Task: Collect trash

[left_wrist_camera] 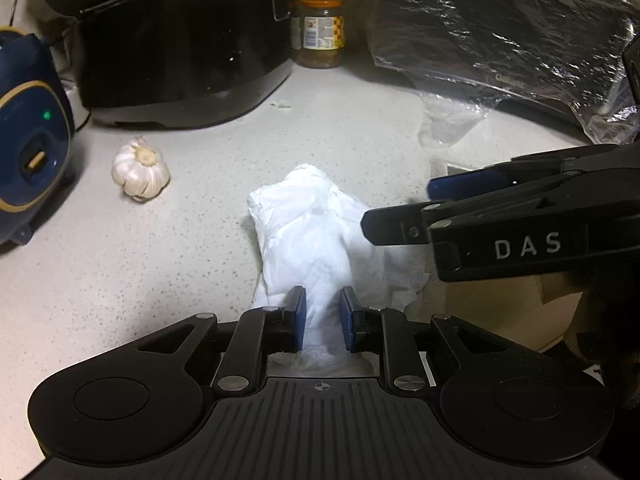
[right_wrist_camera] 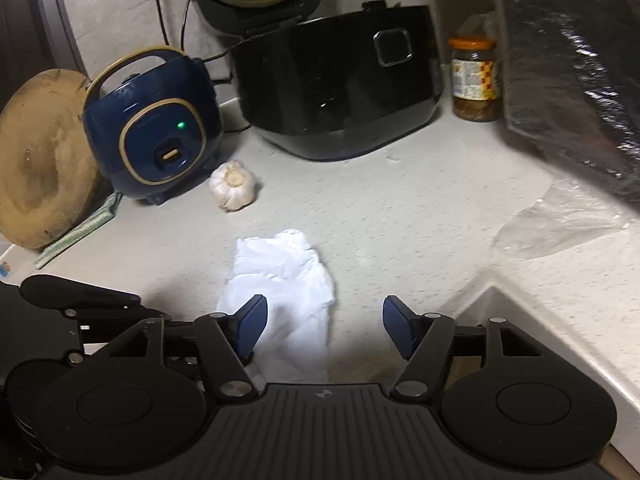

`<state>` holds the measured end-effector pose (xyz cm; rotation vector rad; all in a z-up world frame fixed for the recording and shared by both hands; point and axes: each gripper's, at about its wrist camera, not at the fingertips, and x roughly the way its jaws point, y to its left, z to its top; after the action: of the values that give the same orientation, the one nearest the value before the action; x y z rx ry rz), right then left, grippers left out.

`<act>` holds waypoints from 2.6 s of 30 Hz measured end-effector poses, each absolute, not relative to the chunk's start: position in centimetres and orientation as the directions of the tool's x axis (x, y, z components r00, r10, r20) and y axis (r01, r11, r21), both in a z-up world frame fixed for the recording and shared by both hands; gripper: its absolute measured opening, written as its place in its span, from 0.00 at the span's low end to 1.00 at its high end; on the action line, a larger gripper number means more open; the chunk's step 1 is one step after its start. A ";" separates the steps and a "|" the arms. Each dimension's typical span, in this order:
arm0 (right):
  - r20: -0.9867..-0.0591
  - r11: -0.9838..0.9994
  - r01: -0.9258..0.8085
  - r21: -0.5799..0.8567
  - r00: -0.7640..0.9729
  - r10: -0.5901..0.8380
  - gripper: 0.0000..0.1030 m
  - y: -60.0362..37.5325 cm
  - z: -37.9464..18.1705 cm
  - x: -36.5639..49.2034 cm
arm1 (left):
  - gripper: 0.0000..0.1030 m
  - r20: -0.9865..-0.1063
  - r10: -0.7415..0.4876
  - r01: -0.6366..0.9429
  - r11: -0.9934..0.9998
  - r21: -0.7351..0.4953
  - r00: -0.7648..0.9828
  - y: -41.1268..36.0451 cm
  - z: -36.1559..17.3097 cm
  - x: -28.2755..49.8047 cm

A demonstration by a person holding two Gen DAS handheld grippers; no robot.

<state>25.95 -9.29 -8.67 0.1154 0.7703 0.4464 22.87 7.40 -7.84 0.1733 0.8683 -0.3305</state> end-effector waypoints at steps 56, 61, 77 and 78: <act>-0.721 0.830 -0.555 0.045 0.557 0.412 0.51 10.8 -10.4 40.8 | 0.09 -0.635 -0.083 -0.219 0.898 -0.382 0.768 25.2 -4.5 16.6; -0.718 0.822 -0.567 0.047 0.553 0.423 0.51 9.4 -8.9 39.0 | 0.09 -0.636 -0.122 -0.163 0.914 -0.371 0.762 23.5 -4.5 17.4; -0.699 0.839 -0.545 -0.004 0.601 0.388 0.51 -0.8 -8.0 26.5 | 0.09 -0.668 -0.213 -0.060 0.931 -0.360 0.713 17.7 -6.4 18.6; -0.709 0.842 -0.539 0.009 0.591 0.386 0.51 -1.0 -8.5 26.5 | 0.09 -0.669 -0.216 -0.055 0.932 -0.359 0.711 17.5 -6.4 18.6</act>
<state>26.47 -1.04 -8.49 -0.2158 0.7687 0.5428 18.65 17.46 -6.40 -0.3700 0.7793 -0.0912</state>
